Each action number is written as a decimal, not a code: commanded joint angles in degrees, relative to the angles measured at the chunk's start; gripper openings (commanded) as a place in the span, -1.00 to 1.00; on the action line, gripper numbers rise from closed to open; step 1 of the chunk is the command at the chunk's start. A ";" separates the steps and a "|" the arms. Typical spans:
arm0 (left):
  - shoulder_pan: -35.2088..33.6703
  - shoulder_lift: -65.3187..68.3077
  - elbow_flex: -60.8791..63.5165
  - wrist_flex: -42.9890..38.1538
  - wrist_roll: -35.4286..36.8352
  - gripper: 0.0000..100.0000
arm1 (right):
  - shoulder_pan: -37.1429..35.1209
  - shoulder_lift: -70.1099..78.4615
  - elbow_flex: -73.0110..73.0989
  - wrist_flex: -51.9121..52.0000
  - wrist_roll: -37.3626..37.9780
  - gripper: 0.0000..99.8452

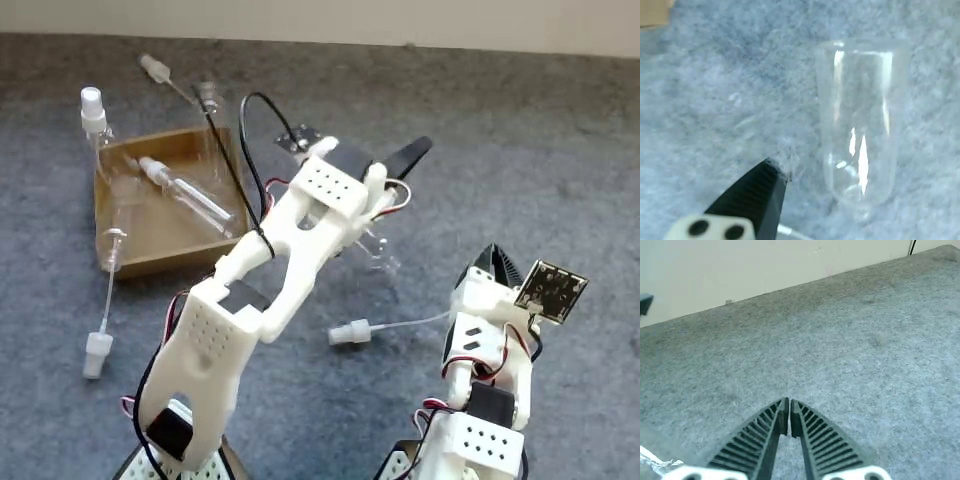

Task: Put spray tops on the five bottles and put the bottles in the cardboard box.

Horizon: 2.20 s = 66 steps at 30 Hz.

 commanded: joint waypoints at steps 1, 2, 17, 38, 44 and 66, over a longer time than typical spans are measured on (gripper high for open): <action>0.84 -0.75 -9.54 9.58 -8.97 0.87 | -0.66 -0.40 6.64 0.31 -0.18 -0.97; 0.57 -0.75 -10.07 10.73 -10.81 0.87 | -0.66 -0.40 6.64 0.31 -0.18 -0.97; -0.66 -8.40 8.48 11.08 -37.89 0.87 | -0.66 -0.40 6.64 0.31 -0.18 -0.97; -7.16 -14.81 15.08 11.08 -42.29 0.87 | -0.75 -0.40 6.64 0.31 -0.18 -0.97; -6.55 -15.25 17.71 10.99 -61.98 0.87 | -1.10 -0.57 6.90 0.31 -0.44 -0.97; -5.67 -14.64 7.25 10.99 -79.56 0.86 | -4.09 -0.66 6.90 2.42 -0.18 -0.97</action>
